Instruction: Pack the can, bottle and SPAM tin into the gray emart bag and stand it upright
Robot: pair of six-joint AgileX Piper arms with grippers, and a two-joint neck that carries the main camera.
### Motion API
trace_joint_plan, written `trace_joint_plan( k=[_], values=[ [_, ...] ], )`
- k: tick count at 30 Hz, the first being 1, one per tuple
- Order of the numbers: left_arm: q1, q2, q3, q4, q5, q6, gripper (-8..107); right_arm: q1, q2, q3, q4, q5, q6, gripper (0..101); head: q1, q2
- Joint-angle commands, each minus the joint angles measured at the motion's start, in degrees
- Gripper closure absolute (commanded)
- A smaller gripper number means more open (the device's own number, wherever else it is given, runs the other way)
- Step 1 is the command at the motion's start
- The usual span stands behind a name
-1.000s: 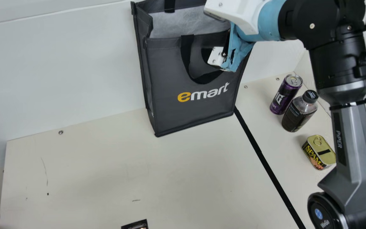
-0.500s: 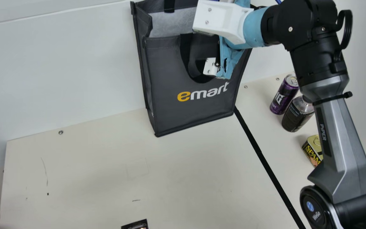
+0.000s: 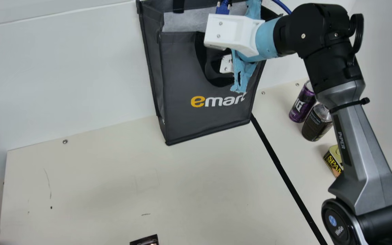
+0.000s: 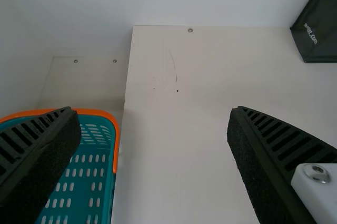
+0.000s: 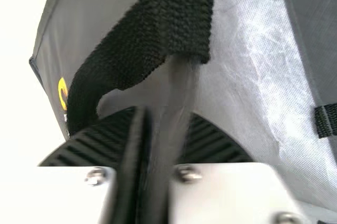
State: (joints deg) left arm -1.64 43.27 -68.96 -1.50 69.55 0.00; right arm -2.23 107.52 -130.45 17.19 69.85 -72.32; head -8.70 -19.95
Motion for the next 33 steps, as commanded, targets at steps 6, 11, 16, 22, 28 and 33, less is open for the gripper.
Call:
trace_joint_plan(
  k=[6,11,16,22,28,33],
  values=[
    [0.00,0.00,0.00,0.00,0.00,0.00,9,-0.26,-0.52,1.93,-0.20,0.05,-0.96,101,-1.30,-0.05],
    [0.00,0.00,0.00,0.00,0.00,0.00,9,-0.37,-1.58,2.97,-0.09,0.05,-1.28,101,-1.30,-0.05],
    [0.00,0.00,0.00,0.00,0.00,0.00,9,-0.21,-3.29,3.69,-0.27,0.05,-1.22,101,-1.30,-0.05],
    [0.00,0.00,0.00,0.00,0.00,0.00,9,0.40,-5.88,4.58,-0.92,0.05,-0.18,101,-1.30,-0.05],
    [0.00,0.00,0.00,0.00,0.00,0.00,9,1.27,-9.32,6.43,-1.77,0.05,0.92,101,-1.30,-0.05],
    [0.00,0.00,0.00,0.00,0.00,0.00,9,2.06,-12.58,8.58,-2.40,0.05,1.64,101,-1.30,-0.05]
  ],
)
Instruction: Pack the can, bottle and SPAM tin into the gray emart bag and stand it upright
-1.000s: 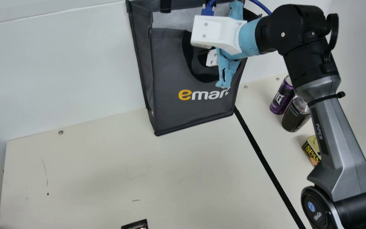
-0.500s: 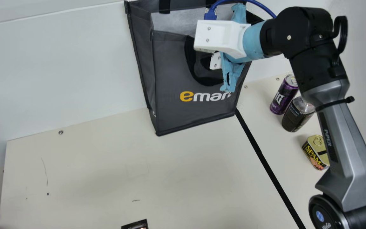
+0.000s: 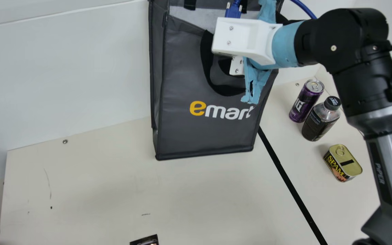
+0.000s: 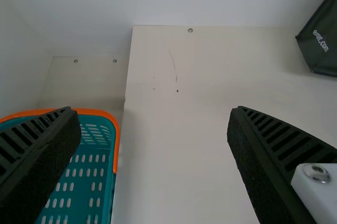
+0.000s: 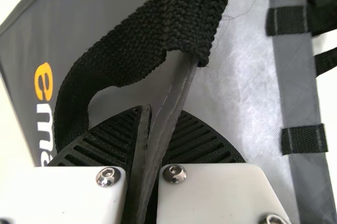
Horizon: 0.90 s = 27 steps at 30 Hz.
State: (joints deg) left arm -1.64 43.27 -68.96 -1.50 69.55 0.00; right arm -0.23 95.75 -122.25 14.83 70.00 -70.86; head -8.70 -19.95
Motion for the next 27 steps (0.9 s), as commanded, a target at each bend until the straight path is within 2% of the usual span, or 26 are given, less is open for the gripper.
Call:
trace_joint_plan(
  k=[1,27],
  values=[
    [0.00,0.00,0.00,0.00,0.00,0.00,9,0.23,-1.49,0.87,-0.14,-0.10,0.31,101,-1.30,-0.05],
    [0.00,0.00,0.00,0.00,0.00,0.00,9,6.37,-19.17,14.61,-3.95,-0.10,3.38,101,-1.30,-0.05]
  ],
)
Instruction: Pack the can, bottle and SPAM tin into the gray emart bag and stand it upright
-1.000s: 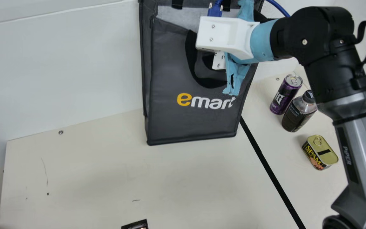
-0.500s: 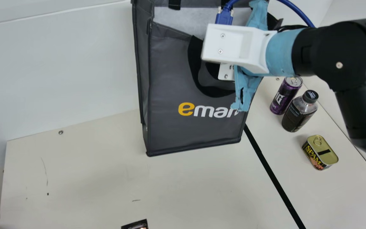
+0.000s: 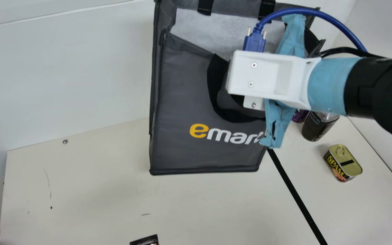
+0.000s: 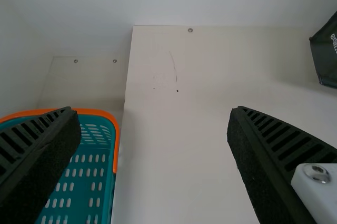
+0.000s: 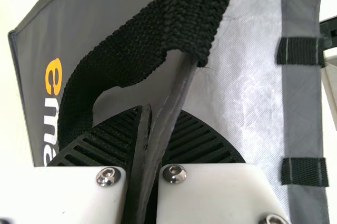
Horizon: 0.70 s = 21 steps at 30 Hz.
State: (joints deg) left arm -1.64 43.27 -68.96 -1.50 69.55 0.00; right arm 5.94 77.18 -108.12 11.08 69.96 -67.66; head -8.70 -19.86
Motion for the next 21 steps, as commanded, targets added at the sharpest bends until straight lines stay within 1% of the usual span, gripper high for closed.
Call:
trace_joint_plan(
  k=[1,11,21],
  values=[
    [0.00,0.00,0.00,0.00,0.00,0.00,9,0.45,-1.17,0.99,-0.38,-0.06,0.31,101,-1.30,-0.14],
    [0.00,0.00,0.00,0.00,0.00,0.00,9,3.39,-5.72,5.82,-2.39,-0.06,1.92,101,-1.30,-0.14],
    [0.00,0.00,0.00,0.00,0.00,0.00,9,5.87,-8.88,11.15,-3.74,-0.06,3.67,101,-1.30,-0.14]
  ],
)
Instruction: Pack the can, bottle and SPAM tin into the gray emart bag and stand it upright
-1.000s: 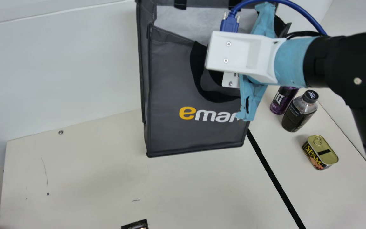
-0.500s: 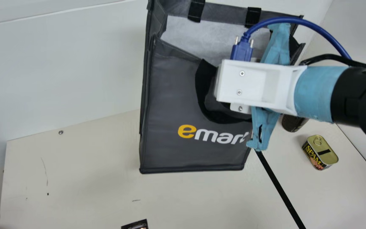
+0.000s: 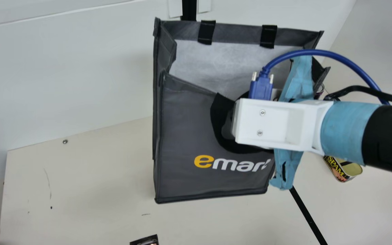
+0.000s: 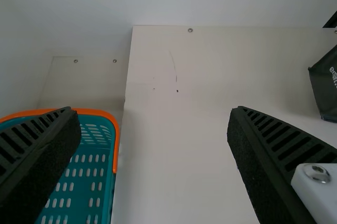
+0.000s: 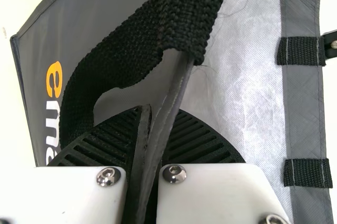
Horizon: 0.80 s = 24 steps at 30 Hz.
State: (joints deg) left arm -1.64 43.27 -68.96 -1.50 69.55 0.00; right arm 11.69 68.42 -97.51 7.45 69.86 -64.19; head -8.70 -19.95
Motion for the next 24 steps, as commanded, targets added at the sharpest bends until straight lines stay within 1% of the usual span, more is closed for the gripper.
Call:
trace_joint_plan(
  k=[1,12,24],
  values=[
    [0.00,0.00,0.00,0.00,0.00,0.00,9,0.34,-0.36,1.05,-0.19,0.04,0.43,101,-1.30,-0.05],
    [0.00,0.00,0.00,0.00,0.00,0.00,9,3.38,-2.53,6.13,-1.14,0.04,3.80,101,-1.30,-0.05],
    [0.00,0.00,0.00,0.00,0.00,0.00,9,7.84,-4.25,10.10,-2.79,0.04,8.70,101,-1.30,-0.05]
  ],
)
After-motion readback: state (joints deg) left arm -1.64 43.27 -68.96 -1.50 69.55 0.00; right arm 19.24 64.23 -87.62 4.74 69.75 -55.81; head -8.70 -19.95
